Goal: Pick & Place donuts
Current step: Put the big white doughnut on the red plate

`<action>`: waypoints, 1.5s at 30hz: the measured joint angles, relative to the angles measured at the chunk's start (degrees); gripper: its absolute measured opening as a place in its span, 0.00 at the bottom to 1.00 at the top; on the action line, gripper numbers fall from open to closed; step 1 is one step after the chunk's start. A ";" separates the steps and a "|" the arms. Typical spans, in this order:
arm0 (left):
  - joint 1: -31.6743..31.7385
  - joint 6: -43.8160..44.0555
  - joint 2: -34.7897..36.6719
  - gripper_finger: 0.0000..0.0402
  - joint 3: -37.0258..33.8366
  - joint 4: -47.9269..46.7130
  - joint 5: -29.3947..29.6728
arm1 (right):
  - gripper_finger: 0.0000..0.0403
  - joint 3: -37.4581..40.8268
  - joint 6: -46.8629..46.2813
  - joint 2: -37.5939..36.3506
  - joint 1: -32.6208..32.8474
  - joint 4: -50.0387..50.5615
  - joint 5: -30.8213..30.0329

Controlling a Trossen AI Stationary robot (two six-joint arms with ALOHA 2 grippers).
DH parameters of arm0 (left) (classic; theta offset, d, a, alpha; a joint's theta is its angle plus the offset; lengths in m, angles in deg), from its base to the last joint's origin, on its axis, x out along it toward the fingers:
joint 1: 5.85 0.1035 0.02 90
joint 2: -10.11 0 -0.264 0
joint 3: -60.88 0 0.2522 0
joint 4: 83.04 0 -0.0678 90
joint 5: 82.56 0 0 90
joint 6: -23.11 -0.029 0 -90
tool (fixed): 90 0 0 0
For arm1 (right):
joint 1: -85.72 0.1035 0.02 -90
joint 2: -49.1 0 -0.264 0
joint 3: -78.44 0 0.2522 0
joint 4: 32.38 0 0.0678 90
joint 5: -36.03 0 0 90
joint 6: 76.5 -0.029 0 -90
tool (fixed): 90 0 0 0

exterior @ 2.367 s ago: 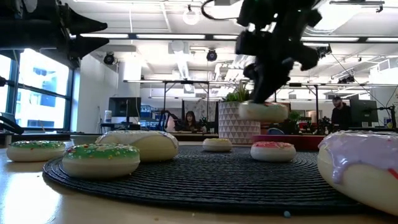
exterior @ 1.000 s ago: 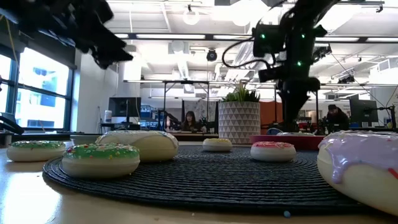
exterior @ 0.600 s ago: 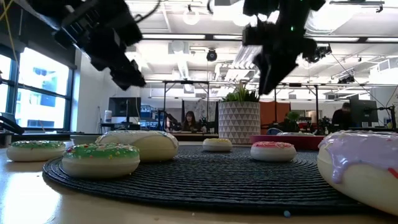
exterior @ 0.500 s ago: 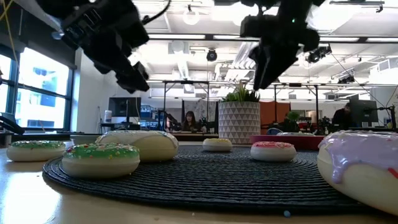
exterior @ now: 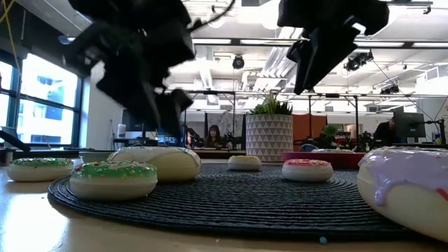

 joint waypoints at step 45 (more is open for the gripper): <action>17.95 20.74 -4.46 0.02 18.62 1.58 -24.13 | 0.45 0.08 50.20 0.00 12.06 -18.57 -15.96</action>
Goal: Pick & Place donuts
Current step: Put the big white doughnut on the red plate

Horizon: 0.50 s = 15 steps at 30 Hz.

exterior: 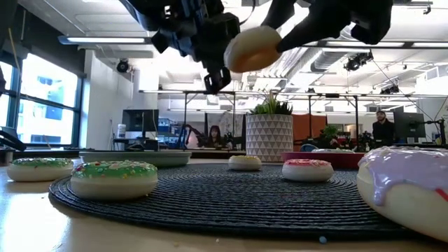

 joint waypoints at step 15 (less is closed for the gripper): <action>-0.16 0.01 0.04 0.12 0.70 -0.07 0.76 | 0.45 0.00 3.82 0.02 -0.42 -0.81 -1.86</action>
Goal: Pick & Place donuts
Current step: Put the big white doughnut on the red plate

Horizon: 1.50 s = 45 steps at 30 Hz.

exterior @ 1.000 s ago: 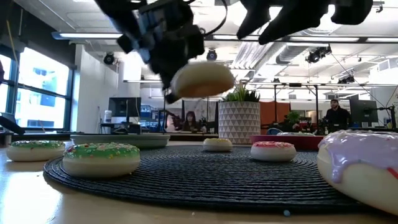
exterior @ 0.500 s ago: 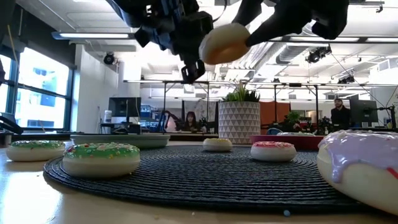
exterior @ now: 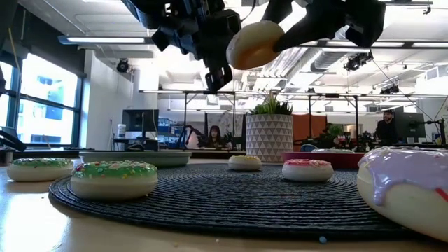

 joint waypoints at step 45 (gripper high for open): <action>0.00 -19.61 0.02 0.59 -0.02 -0.13 32.36 | 0.03 6.46 -49.63 0.04 -13.52 29.05 -17.41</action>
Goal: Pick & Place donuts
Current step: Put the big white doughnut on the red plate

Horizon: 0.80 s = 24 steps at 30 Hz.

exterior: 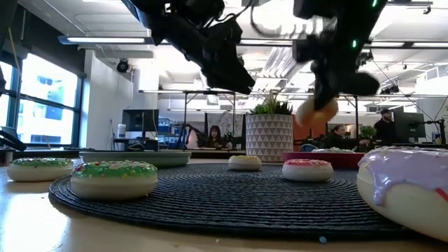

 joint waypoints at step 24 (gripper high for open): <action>0.00 -0.46 0.00 0.59 -0.04 -2.01 0.02 | 0.18 16.36 18.00 0.00 -19.02 -28.62 11.00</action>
